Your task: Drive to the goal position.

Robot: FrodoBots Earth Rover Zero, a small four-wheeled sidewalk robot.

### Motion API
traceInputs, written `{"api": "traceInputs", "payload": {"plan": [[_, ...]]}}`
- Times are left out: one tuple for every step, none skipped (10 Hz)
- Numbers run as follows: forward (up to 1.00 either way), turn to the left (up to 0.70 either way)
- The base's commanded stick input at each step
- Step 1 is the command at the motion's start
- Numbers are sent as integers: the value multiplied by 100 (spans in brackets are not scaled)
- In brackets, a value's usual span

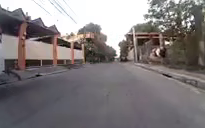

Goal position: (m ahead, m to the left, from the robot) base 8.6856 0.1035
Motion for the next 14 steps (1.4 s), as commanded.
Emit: {"api": "traceInputs", "payload": {"plan": [[100, 5], [100, 5], [100, 5], [100, 5], [100, 5], [100, 5], [100, 13], [100, 38], [100, 45], [100, 30], [100, 5], [100, 5], [100, 5], [100, 5]]}}
